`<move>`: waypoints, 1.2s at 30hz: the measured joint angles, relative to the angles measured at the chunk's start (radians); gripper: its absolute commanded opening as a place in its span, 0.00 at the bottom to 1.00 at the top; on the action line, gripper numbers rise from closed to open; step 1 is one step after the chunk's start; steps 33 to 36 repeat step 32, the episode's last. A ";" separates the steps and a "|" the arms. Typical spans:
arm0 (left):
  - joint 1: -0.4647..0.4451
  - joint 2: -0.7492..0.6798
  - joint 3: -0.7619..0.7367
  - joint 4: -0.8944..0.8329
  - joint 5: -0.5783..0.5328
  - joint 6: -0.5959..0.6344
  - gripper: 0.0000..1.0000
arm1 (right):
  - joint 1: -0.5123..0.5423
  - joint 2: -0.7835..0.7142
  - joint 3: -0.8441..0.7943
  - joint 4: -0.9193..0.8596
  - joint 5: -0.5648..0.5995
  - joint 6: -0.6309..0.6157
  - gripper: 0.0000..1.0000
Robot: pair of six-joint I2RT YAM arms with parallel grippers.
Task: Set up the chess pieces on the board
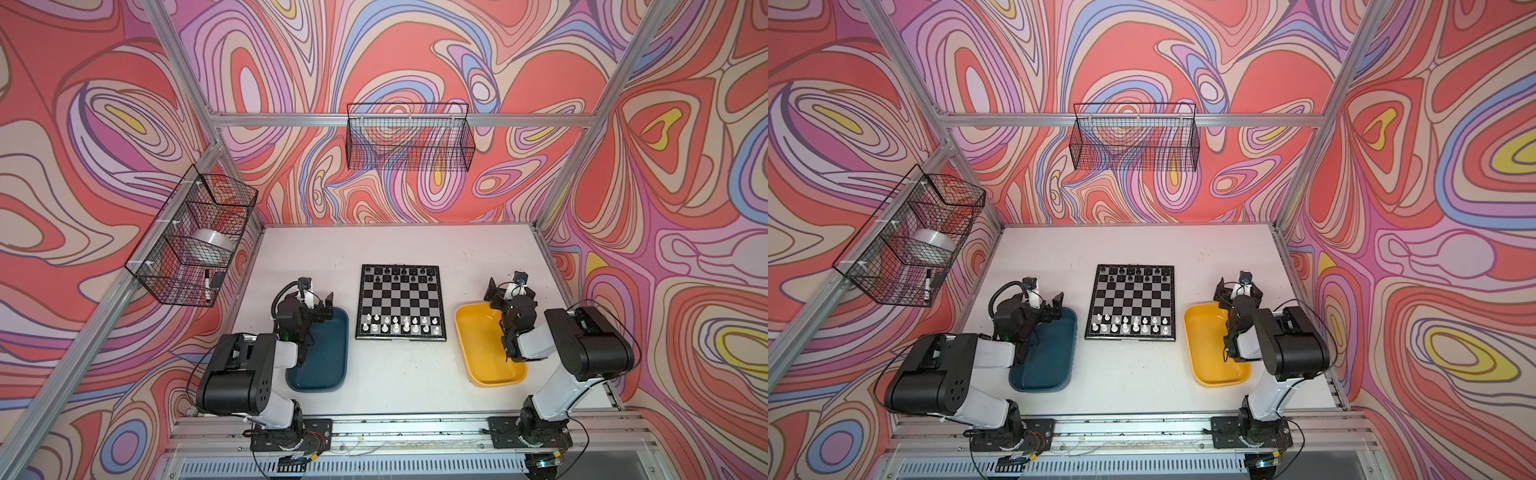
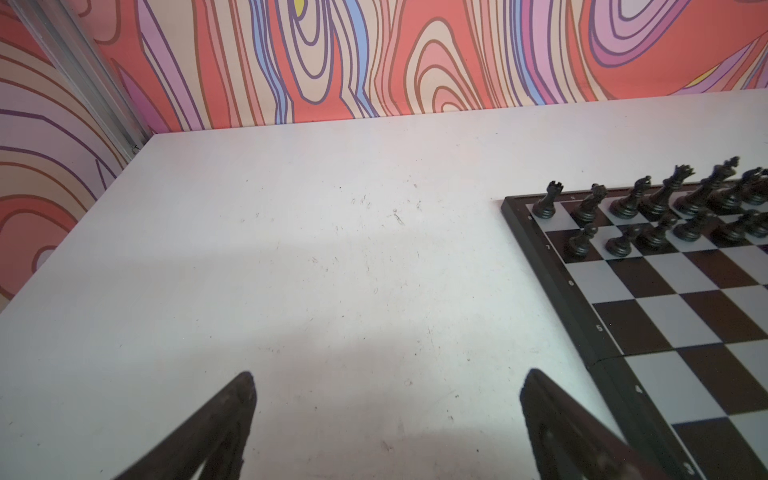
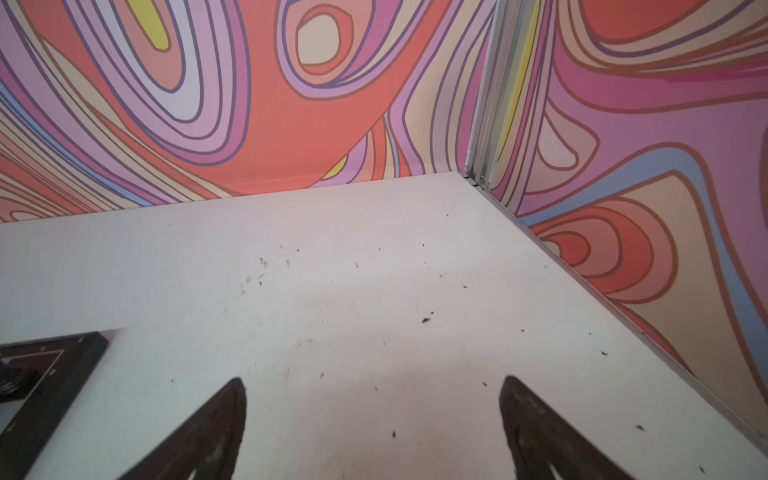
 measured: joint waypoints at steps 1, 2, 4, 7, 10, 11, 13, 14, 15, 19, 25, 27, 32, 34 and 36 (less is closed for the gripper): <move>0.000 0.001 0.009 -0.010 0.000 0.000 1.00 | -0.002 0.000 0.020 -0.023 -0.007 0.000 0.98; 0.000 0.002 0.016 -0.014 -0.002 -0.001 1.00 | -0.003 -0.001 0.038 -0.046 -0.015 0.000 0.98; 0.000 0.002 0.029 -0.033 -0.010 -0.002 1.00 | -0.004 -0.003 0.054 -0.077 -0.024 0.000 0.98; 0.000 0.002 0.039 -0.054 -0.021 -0.006 1.00 | -0.005 -0.004 0.065 -0.127 -0.024 0.004 0.98; 0.000 0.003 0.051 -0.078 -0.034 -0.011 1.00 | -0.005 -0.004 0.067 -0.154 -0.023 0.004 0.98; 0.000 0.003 0.052 -0.078 -0.038 -0.012 1.00 | -0.005 -0.004 0.067 -0.161 -0.023 0.005 0.98; 0.000 0.003 0.053 -0.085 -0.046 -0.013 1.00 | -0.005 -0.004 0.067 -0.169 -0.023 0.005 0.98; 0.000 0.003 0.053 -0.088 -0.054 -0.017 1.00 | -0.005 -0.004 0.067 -0.171 -0.023 0.005 0.98; 0.000 0.003 0.055 -0.093 -0.063 -0.021 1.00 | -0.005 -0.004 0.067 -0.172 -0.023 0.005 0.98; 0.000 0.003 0.058 -0.100 -0.089 -0.034 1.00 | -0.005 -0.004 0.067 -0.182 -0.023 0.005 0.98; 0.000 0.003 0.059 -0.101 -0.099 -0.039 1.00 | -0.005 -0.004 0.067 -0.189 -0.023 0.005 0.98; 0.000 0.003 0.059 -0.101 -0.099 -0.039 1.00 | -0.005 -0.004 0.068 -0.190 -0.023 0.005 0.98; 0.000 0.003 0.059 -0.101 -0.099 -0.039 1.00 | -0.005 -0.004 0.069 -0.192 -0.023 0.005 0.98; 0.000 0.003 0.059 -0.101 -0.099 -0.039 1.00 | -0.005 -0.004 0.069 -0.192 -0.023 0.005 0.98; 0.000 0.003 0.059 -0.101 -0.099 -0.039 1.00 | -0.005 -0.004 0.069 -0.192 -0.023 0.005 0.98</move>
